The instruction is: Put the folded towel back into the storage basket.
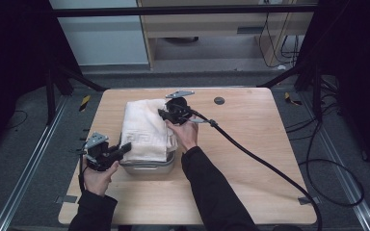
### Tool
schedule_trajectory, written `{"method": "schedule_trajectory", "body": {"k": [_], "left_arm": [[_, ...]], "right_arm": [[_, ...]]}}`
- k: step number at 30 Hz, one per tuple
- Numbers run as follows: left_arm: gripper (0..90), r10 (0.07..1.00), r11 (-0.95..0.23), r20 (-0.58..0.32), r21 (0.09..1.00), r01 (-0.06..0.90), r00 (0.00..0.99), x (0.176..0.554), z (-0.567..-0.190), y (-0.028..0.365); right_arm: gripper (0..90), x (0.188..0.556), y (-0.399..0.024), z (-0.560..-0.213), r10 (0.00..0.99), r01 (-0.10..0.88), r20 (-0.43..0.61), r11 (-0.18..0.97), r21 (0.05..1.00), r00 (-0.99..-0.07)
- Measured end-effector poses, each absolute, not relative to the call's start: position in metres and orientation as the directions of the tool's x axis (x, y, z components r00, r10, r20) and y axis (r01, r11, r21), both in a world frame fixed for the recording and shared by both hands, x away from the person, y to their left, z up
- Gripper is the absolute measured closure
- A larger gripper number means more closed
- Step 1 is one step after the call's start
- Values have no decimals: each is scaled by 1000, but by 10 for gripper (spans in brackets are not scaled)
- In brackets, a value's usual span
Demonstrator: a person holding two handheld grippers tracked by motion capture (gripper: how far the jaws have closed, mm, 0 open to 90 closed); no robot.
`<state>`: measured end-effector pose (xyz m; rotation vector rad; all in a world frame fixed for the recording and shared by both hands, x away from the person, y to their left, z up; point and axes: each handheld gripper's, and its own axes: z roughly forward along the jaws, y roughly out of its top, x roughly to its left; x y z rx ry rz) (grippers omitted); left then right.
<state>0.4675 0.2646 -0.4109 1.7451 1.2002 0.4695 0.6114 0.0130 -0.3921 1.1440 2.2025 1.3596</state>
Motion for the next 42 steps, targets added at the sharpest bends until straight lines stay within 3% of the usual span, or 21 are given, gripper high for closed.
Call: {"method": "schedule_trajectory", "body": {"k": [27, 34, 38, 42], "left_arm": [[755, 911, -161, -106, 799, 580, 398, 482, -437, 258], [593, 912, -159, -88, 823, 545, 400, 478, -430, 259], [566, 910, -138, -98, 845, 517, 403, 473, -423, 261], [529, 903, -127, -100, 867, 482, 417, 465, -413, 264]], "right_arm": [[642, 616, 24, -431, 762, 459, 43, 343, 819, -646], [547, 610, 19, -425, 740, 405, 12, 355, 843, -673], [521, 606, 12, -417, 739, 385, 9, 341, 858, -674], [433, 597, -3, -404, 742, 368, 8, 323, 872, -671]]}}
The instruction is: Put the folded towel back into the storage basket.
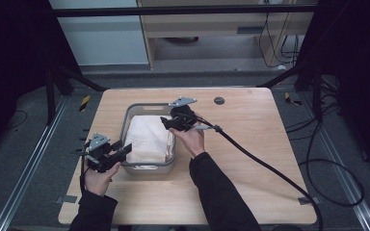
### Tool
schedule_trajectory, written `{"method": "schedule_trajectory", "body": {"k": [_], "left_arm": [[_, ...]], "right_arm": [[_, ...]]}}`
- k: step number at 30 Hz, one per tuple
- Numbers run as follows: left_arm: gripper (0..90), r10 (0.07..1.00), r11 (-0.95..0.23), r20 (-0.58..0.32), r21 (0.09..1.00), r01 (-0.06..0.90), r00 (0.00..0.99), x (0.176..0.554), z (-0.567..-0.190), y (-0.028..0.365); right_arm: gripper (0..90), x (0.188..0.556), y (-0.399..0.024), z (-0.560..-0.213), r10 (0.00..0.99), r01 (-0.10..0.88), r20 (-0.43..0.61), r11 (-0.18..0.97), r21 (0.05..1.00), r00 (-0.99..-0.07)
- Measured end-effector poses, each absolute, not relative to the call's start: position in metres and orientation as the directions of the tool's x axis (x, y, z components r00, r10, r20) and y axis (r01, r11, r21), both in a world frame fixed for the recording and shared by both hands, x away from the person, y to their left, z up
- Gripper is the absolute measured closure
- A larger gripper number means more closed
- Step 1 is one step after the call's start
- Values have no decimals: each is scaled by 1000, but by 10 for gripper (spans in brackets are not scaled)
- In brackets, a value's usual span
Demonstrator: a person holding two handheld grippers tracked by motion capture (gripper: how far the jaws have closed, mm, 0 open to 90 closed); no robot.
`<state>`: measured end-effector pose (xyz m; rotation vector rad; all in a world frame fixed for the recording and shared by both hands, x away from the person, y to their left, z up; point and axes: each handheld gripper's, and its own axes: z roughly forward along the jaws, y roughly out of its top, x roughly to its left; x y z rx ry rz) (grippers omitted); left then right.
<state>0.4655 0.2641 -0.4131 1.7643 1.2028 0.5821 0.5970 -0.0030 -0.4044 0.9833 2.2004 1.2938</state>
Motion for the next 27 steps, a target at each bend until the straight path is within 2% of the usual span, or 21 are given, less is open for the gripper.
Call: {"method": "schedule_trajectory", "body": {"k": [4, 5, 11, 21, 27], "left_arm": [[499, 903, -121, -98, 877, 465, 419, 461, -409, 268], [466, 902, -121, -94, 881, 456, 422, 458, -407, 272], [377, 896, -139, -68, 895, 423, 438, 449, -409, 282], [319, 904, -125, -69, 901, 416, 422, 437, -419, 304], [306, 904, -146, -54, 893, 426, 424, 430, -429, 313]], "right_arm": [[373, 590, -18, -397, 747, 360, 17, 300, 883, -664], [323, 585, -30, -393, 753, 360, 31, 278, 891, -657], [215, 567, -70, -383, 777, 350, 27, 253, 902, -629], [154, 535, -132, -387, 817, 346, 34, 206, 915, -576], [139, 511, -184, -406, 858, 373, 60, 158, 914, -510]]}}
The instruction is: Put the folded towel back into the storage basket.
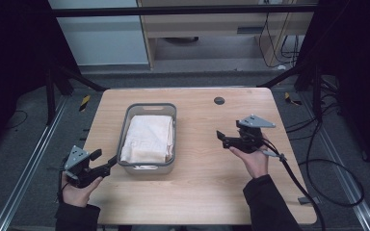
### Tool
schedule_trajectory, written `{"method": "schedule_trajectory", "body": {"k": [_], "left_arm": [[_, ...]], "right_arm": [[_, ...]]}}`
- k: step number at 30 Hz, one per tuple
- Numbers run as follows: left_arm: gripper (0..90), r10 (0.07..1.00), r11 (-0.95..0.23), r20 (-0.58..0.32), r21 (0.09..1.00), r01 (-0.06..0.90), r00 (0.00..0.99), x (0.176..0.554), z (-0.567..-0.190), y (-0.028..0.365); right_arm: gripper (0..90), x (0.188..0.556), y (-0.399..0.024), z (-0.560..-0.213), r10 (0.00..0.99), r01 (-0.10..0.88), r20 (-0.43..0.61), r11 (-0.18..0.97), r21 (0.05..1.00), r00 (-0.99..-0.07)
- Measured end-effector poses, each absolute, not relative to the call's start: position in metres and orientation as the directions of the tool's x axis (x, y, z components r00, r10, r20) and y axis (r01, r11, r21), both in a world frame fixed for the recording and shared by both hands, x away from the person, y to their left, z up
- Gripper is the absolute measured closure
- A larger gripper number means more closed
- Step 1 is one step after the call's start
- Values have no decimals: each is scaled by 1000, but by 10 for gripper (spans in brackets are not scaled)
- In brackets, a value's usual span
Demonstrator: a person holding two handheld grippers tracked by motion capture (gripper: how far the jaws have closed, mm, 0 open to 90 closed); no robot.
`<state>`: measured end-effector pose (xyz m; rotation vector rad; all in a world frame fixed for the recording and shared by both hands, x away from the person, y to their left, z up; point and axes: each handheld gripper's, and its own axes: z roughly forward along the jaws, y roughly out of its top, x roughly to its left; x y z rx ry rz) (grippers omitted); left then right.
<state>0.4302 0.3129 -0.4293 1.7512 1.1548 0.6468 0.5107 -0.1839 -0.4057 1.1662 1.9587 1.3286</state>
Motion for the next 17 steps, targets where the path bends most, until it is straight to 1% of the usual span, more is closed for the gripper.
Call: {"method": "schedule_trajectory", "body": {"k": [5, 7, 10, 13, 17], "left_arm": [[303, 902, -160, -48, 885, 437, 428, 428, -437, 315], [303, 903, -167, -45, 880, 445, 428, 428, -442, 317], [308, 903, -177, -40, 872, 456, 428, 426, -448, 321], [328, 901, -193, -32, 863, 466, 432, 424, -455, 325], [378, 900, -203, -30, 855, 477, 436, 422, -460, 327]], "right_arm": [[127, 497, -215, -421, 882, 395, 89, 115, 911, -462], [126, 494, -221, -424, 886, 396, 88, 113, 912, -455], [123, 484, -240, -436, 897, 407, 93, 101, 908, -431], [128, 477, -252, -446, 902, 423, 93, 105, 900, -421], [152, 472, -260, -455, 903, 440, 90, 116, 890, -421]]}}
